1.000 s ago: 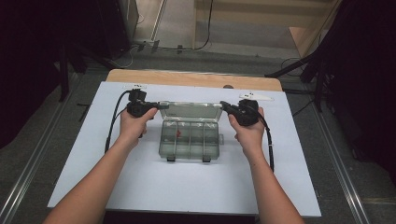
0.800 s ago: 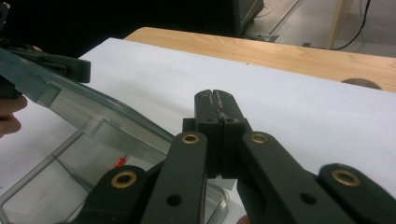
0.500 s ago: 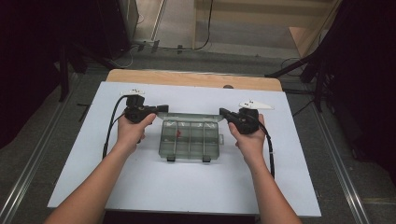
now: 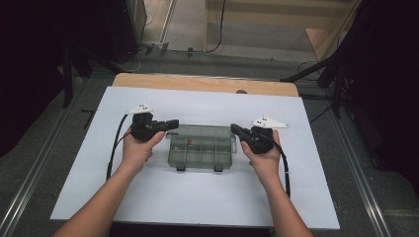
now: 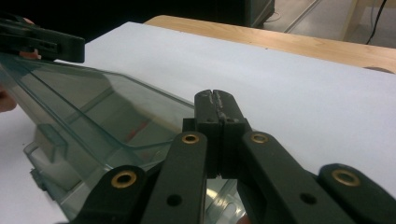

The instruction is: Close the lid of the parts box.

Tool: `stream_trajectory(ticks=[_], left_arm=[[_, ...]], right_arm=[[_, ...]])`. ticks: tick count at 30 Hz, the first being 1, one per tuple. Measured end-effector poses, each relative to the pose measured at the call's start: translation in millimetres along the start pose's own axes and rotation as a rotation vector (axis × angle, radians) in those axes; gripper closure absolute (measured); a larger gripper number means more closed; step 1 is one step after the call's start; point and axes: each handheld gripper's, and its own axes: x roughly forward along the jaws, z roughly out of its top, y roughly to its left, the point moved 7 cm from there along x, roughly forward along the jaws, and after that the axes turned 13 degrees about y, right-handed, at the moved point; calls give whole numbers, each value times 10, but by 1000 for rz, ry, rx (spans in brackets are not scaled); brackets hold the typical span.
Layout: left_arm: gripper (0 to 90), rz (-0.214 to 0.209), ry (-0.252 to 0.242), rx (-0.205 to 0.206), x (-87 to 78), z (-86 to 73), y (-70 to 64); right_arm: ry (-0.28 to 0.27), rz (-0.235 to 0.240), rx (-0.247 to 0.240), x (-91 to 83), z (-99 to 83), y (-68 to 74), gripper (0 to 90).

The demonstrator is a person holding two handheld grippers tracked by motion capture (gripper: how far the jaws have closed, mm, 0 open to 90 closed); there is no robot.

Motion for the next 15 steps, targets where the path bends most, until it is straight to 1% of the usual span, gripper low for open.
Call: stream_trajectory(ticks=[3, 5, 6, 7, 8, 10, 12, 15], left_arm=[[900, -3, -16, 2, -22, -42, -21], [900, 5, -26, 0, -37, -74, -41], [900, 2, -35, -2, -44, -89, -55], [900, 2, -39, 0, -50, -104, -70], [900, 11, -40, 6, -57, -120, -79], [900, 7, -49, 2, -73, -145, -106], [900, 16, -58, 8, -94, -167, -125], [900, 11, -72, -1, -121, -205, -160]], right_arm=[[-7, 5, -6, -22, -36, 43, 900], [-11, 4, -12, -36, -57, 76, 900], [-14, 3, -16, -45, -68, 91, 900], [-12, 3, -15, -55, -80, 107, 900], [-16, 2, -22, -61, -90, 118, 900], [-19, 7, -20, -74, -114, 153, 900], [-20, 2, -27, -80, -145, 181, 900], [-20, -1, -34, -81, -206, 222, 900]])
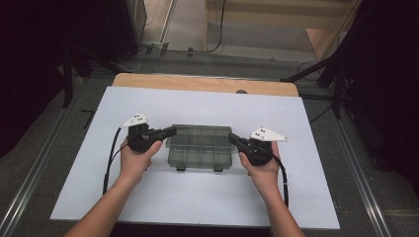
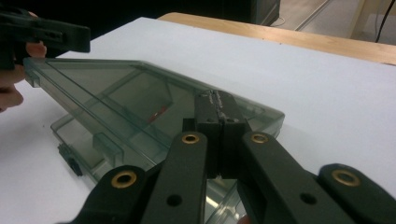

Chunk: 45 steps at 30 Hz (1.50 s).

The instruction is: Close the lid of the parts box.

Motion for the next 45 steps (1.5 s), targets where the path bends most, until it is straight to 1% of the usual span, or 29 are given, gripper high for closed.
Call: stream_trajectory(ticks=[1, 4, 8, 9, 13, 15, 17, 19, 22, 23, 25, 26, 29, 31, 36, 37, 39, 42, 44, 45], left_arm=[[900, -5, -5, -4, -8, -13, -14], [900, 6, -11, 3, -28, -67, -47], [900, 22, -9, 1, -42, -153, -59], [900, 20, -10, -2, -42, -172, -63], [900, 31, -7, 7, -51, -229, -77], [900, 44, -8, 17, -59, -253, -85], [900, 46, -7, 20, -68, -283, -103], [900, 38, -6, 15, -73, -317, -124], [900, 46, -4, 23, -84, -367, -156], [900, 41, -3, 20, -88, -385, -168], [900, 53, 1, 27, -93, -418, -179], [900, 48, 0, 29, -98, -430, -184], [900, 62, 1, 34, -107, -469, -190], [900, 58, 10, 32, -107, -502, -188], [900, 52, 18, 32, -112, -587, -202], [900, 53, 22, 40, -109, -603, -202], [900, 54, 28, 38, -107, -630, -209], [900, 61, 35, 44, -99, -652, -214], [900, 53, 37, 31, -96, -662, -218], [900, 53, 34, 30, -91, -666, -217]], right_arm=[[5, -1, 3, -2, -23, 14, 900], [3, 7, 1, -11, -77, 40, 900], [-5, 5, 6, -25, -140, 68, 900], [-6, 4, 6, -28, -156, 69, 900], [-8, 4, 9, -39, -206, 88, 900], [-5, 4, 12, -49, -231, 100, 900], [-4, 6, 13, -54, -256, 110, 900], [-4, 7, 11, -58, -279, 117, 900], [-2, 11, 14, -71, -316, 133, 900], [-2, 8, 12, -73, -328, 135, 900], [1, 3, 8, -78, -353, 144, 900], [3, 2, 2, -80, -364, 146, 900], [5, 3, 0, -94, -376, 167, 900], [8, 9, 3, -103, -387, 189, 900], [27, 1, -15, -86, -462, 225, 900], [32, 4, -9, -86, -476, 234, 900], [38, 0, -15, -82, -499, 227, 900], [41, -1, -8, -75, -527, 219, 900], [49, 1, -4, -67, -549, 223, 900], [48, 2, -11, -56, -557, 219, 900]])
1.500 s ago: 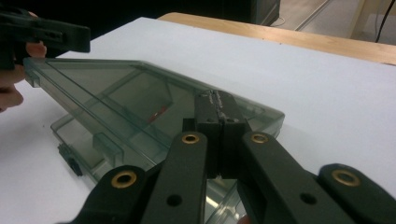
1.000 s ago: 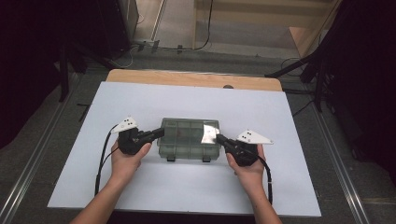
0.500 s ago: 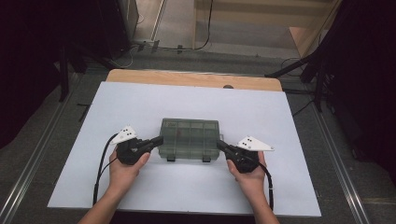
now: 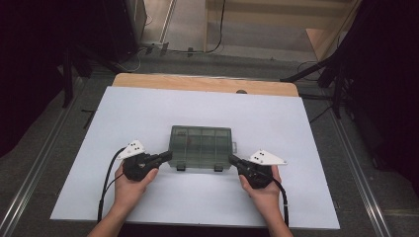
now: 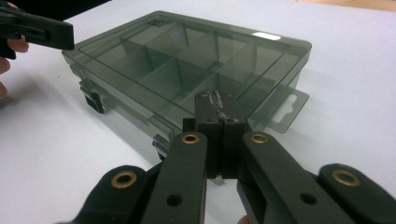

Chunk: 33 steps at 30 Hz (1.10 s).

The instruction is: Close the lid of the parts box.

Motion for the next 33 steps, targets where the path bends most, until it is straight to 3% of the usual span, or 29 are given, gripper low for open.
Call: stream_trajectory(ticks=[6, 19, 21, 23, 25, 28, 29, 33], left_arm=[[900, 11, 17, 5, 34, -67, 13], [900, 22, 5, 9, 43, -82, 7], [900, 20, 5, 8, 42, -83, 7], [900, 19, 5, 8, 42, -82, 7], [900, 16, 5, 8, 42, -82, 9], [900, 16, 5, 6, 41, -81, 9], [900, 16, 5, 7, 41, -80, 8], [900, 18, 4, 8, 42, -78, 4]], right_arm=[[9, 6, 16, 25, -54, -3, 900], [-9, 16, 11, 18, -81, -2, 900], [-17, 16, 6, -7, -82, -16, 855], [-32, 20, 14, -46, -81, -46, 775], [-59, -5, 21, -110, -76, -103, 645], [-72, -46, 18, -173, -75, -148, 292], [-68, -61, 22, -189, -82, -173, 214], [-86, -59, 32, -266, -120, -257, 12]])
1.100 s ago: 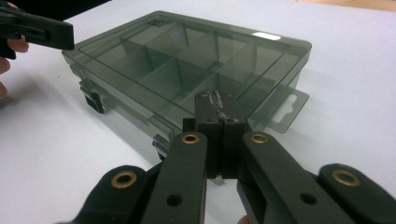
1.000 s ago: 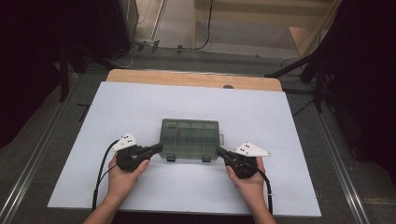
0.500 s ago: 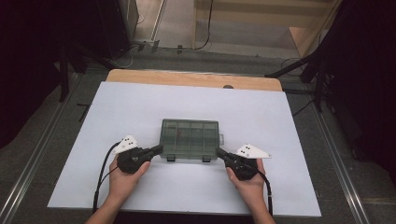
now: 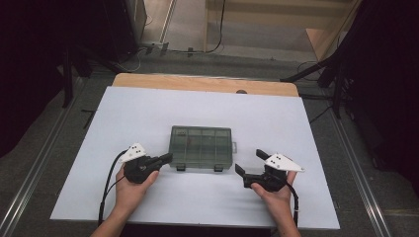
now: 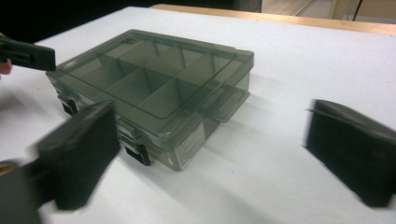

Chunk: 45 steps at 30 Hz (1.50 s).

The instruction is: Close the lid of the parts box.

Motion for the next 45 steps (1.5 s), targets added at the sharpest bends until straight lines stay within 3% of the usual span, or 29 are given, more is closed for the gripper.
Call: stream_trajectory(ticks=[4, 16, 17, 23, 25, 27, 35, 38, 45], left_arm=[[900, -9, -1, 6, -6, -3, -7], [883, -4, -31, 38, -91, 28, -34], [823, -4, -37, 38, -99, 34, -34], [716, -35, -40, 43, -139, 33, -42], [656, -22, -39, 53, -153, 26, -36], [559, -30, -40, 53, -162, 27, -36], [108, 1, -43, 80, -276, -30, 14], [0, -6, -59, 79, -352, -52, 45], [0, 52, -79, 78, -542, -127, 146]], right_arm=[[-17, -5, 17, -66, -25, -112, 0], [-30, -83, 61, -258, -138, -381, 0], [-26, -85, 68, -275, -152, -389, 0], [-25, -99, 68, -345, -210, -447, 0], [-28, -95, 66, -362, -230, -458, 0], [-19, -98, 66, -376, -256, -465, 0], [-15, -115, 64, -450, -307, -503, 0], [-14, -117, 64, -476, -324, -507, 0], [-18, -124, 73, -560, -371, -522, 0]])
